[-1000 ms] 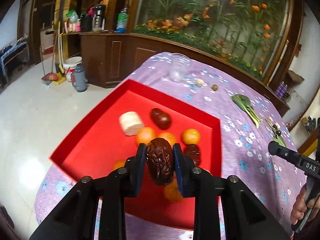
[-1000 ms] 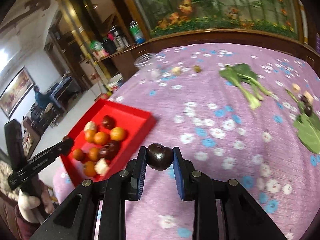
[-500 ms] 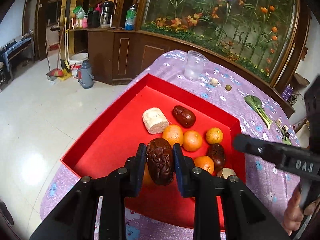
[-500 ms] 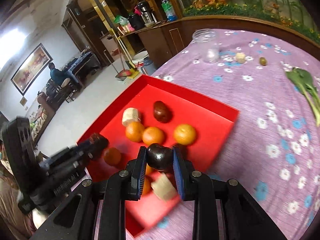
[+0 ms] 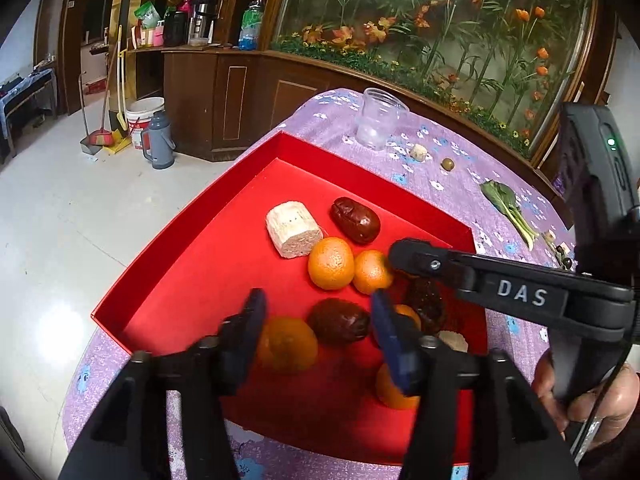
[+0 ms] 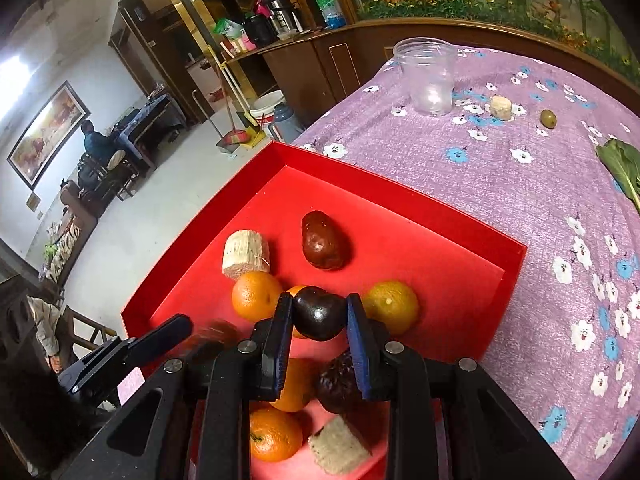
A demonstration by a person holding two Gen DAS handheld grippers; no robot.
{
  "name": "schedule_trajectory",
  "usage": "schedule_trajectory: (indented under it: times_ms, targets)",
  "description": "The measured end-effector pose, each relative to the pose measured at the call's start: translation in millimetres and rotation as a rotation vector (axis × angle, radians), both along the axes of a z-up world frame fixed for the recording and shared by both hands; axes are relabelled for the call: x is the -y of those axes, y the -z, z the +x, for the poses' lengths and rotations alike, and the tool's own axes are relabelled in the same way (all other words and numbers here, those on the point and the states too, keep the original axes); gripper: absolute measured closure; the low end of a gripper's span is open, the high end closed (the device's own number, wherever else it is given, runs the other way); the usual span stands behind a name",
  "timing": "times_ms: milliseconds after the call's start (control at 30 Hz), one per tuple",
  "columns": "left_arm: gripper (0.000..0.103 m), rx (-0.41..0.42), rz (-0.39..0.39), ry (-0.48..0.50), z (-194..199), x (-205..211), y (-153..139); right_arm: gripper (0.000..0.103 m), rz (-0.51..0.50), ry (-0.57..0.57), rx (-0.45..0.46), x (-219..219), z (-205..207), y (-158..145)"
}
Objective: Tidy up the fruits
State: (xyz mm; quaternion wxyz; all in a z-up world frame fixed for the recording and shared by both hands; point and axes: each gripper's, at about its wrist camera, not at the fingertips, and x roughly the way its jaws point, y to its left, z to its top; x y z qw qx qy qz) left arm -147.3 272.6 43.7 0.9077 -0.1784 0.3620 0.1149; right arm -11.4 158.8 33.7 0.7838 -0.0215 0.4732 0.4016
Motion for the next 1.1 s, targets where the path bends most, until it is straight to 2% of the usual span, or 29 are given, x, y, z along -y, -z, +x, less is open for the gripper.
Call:
schedule_trajectory:
  times_ms: [67,100,133,367,533,633,800,933,1100]
  targets:
    - [0.042,0.000,0.002,-0.001,-1,1,-2,0.066,0.009,0.004,-0.006,0,0,0]
    - [0.040,0.000,-0.002,0.001,-1,0,-1,0.057,0.012,0.007,-0.005,0,0,0]
    - [0.039,0.001,-0.004,0.001,-1,0,-2,0.052,0.017,0.013,0.000,2,0,-1]
    - [0.038,0.004,0.001,0.001,-5,2,-5,0.051,0.046,0.054,0.032,16,-1,-14]
    - [0.037,0.007,0.034,0.009,-10,12,-12,0.050,0.059,0.077,0.052,31,-6,-20]
    - [0.034,0.004,0.082,0.000,-13,21,-17,0.050,0.058,0.096,0.067,42,-13,-21]
    - [0.022,-0.006,0.174,-0.047,-18,31,-25,0.048,0.030,0.128,0.116,57,-25,-21]
    - [0.020,-0.014,0.197,-0.069,-21,35,-29,0.044,-0.003,0.146,0.157,71,-36,-19]
    - [0.020,-0.031,0.237,-0.077,-23,46,-33,0.043,0.008,0.155,0.159,86,-49,-20]
